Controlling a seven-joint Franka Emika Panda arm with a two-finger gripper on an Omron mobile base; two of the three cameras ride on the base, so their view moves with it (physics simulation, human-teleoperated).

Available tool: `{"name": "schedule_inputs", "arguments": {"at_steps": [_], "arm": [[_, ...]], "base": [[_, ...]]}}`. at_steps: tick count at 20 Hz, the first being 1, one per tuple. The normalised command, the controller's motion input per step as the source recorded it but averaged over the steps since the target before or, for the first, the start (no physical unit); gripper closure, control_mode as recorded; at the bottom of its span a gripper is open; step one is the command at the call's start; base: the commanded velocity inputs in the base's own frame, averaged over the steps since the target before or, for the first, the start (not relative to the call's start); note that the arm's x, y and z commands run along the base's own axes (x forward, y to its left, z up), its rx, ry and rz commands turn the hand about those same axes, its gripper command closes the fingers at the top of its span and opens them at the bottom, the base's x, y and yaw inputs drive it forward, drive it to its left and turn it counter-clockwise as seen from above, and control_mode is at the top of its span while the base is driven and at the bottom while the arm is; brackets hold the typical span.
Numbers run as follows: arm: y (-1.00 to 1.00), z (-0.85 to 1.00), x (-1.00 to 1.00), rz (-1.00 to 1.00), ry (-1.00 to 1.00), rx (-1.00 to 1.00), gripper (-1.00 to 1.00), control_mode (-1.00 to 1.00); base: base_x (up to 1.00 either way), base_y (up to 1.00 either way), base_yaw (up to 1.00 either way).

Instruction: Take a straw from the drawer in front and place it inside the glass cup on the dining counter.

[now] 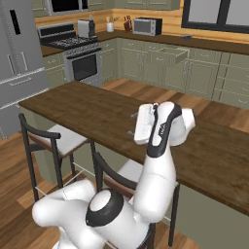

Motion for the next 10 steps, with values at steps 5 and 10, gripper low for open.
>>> {"name": "schedule_inputs", "arguments": {"at_steps": [5,10], "arm": [[0.36,0.1,-0.01,-0.04,0.02,-0.08,-1.0,-1.0],[0.31,0.12,0.0,-0.06,0.02,-0.07,-1.0,-1.0]], "base": [[0.0,0.0,0.0],[0.0,0.0,0.0]]}}
